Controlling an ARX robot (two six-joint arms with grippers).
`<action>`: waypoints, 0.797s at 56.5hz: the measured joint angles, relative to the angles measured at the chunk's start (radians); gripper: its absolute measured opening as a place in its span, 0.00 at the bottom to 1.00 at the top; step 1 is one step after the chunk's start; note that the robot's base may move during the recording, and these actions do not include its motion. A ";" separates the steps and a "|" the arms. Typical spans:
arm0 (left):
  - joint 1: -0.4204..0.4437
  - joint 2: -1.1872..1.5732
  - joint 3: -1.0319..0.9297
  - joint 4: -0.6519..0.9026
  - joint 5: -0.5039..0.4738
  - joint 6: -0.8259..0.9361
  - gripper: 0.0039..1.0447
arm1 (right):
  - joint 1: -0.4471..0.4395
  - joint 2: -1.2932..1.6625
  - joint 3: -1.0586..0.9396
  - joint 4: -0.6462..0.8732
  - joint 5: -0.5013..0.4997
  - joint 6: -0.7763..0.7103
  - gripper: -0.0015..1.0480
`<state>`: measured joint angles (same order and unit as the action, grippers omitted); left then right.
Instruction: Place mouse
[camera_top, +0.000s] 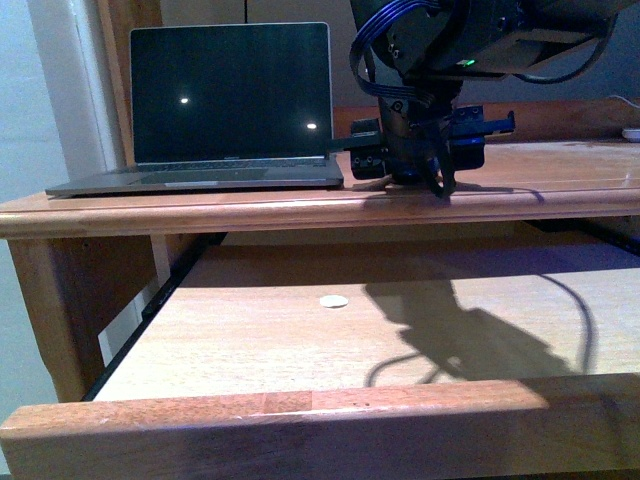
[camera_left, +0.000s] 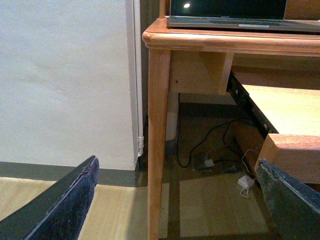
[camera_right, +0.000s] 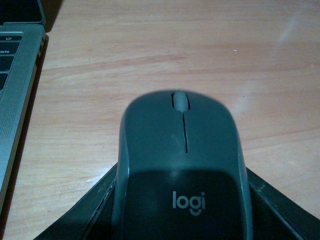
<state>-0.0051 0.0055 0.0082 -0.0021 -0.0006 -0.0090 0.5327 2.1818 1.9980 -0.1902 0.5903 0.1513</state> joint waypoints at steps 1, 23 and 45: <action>0.000 0.000 0.000 0.000 0.000 0.000 0.93 | -0.001 0.000 -0.002 0.009 -0.005 -0.003 0.72; 0.000 0.000 0.000 0.000 0.000 0.000 0.93 | -0.072 -0.192 -0.318 0.286 -0.209 0.010 0.93; 0.000 0.000 0.000 0.000 0.000 0.000 0.93 | -0.282 -0.857 -1.146 0.686 -0.746 0.026 0.93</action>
<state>-0.0051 0.0055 0.0082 -0.0021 -0.0006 -0.0090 0.2508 1.3251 0.8520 0.4953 -0.1555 0.1772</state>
